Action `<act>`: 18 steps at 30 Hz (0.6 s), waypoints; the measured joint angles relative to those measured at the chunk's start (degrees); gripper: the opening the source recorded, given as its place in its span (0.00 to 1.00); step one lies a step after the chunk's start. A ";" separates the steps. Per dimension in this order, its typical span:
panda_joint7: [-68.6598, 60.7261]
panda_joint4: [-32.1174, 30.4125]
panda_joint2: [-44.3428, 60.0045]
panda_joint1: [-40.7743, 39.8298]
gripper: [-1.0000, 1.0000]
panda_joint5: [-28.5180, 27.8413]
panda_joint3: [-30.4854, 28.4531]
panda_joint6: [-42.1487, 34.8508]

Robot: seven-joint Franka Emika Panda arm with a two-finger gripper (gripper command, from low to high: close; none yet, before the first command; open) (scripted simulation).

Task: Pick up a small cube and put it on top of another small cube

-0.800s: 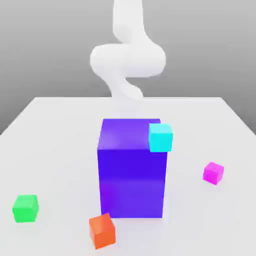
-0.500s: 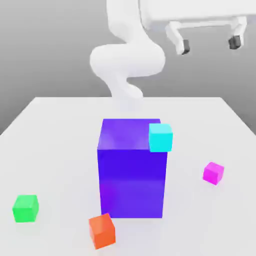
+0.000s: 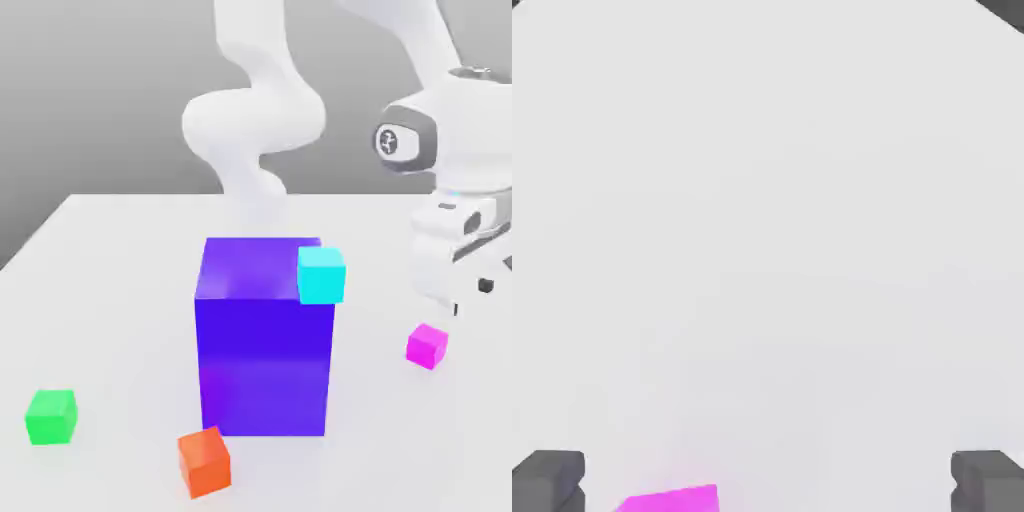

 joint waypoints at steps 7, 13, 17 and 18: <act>14.21 -0.39 13.91 10.39 0.50 -19.57 -11.57 10.34; 16.80 0.75 19.40 16.64 0.00 -22.66 -18.49 14.86; 17.08 0.77 19.44 16.79 0.00 -22.99 -18.72 14.92; 16.39 0.47 18.08 15.52 0.00 -22.22 -17.29 13.79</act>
